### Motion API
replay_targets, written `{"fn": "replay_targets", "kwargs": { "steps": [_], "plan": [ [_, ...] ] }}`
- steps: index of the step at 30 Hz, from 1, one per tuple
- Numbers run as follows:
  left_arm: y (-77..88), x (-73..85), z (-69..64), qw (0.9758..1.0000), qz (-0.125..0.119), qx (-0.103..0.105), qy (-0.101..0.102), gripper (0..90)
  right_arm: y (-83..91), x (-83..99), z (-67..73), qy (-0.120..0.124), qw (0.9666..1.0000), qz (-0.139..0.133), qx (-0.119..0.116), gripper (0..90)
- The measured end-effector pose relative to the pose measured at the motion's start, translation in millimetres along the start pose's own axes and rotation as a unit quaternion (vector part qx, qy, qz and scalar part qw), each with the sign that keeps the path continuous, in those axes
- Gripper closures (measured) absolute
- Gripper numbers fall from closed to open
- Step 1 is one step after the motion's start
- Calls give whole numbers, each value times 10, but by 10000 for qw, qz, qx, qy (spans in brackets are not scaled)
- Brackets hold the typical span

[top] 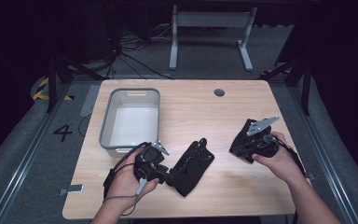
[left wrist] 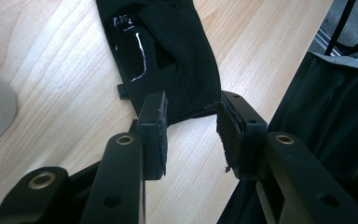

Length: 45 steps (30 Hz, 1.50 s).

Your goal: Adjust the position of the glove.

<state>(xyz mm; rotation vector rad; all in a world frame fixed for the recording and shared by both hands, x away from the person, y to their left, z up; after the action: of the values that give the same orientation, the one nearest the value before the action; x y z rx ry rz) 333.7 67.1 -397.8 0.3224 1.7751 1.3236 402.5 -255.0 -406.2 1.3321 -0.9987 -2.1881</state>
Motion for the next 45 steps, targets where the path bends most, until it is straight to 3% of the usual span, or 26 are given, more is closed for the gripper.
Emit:
{"fn": "replay_targets", "kwargs": {
  "steps": [10,19,23,29,39,45],
  "plan": [
    [-45,43,-44,9999,74,-110,1,639,-333,-446,-65,143,9998,2,-162,777],
    [-188,86,-72,9995,270,-139,93,637,-611,-640,-225,128,9998,179,-24,743],
    [-233,95,-77,9991,369,-155,105,629,-708,-679,-328,88,9997,230,81,728],
    [-262,99,-71,9990,408,-130,108,618,-875,-701,-526,-161,9990,336,242,679],
    [-310,108,-67,9987,471,-127,124,614,-1047,-708,-628,-325,9982,451,234,657],
    [-341,112,-70,9984,526,-162,146,603,-1149,-657,-686,-393,9966,681,227,647]
  ]
}}
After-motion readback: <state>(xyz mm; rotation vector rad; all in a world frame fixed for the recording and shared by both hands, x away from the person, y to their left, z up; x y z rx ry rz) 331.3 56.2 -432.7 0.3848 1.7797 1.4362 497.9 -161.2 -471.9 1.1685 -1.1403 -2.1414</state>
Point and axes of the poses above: each handheld gripper's, and its own axes: y roughly backward along the jaws, x roughly out of its underside, z roughly to its left, the point moved 4 cm from there along -y, roughly forward along the jaws, and after that the axes turned 14 degrees about -x, right-handed, at the moved point
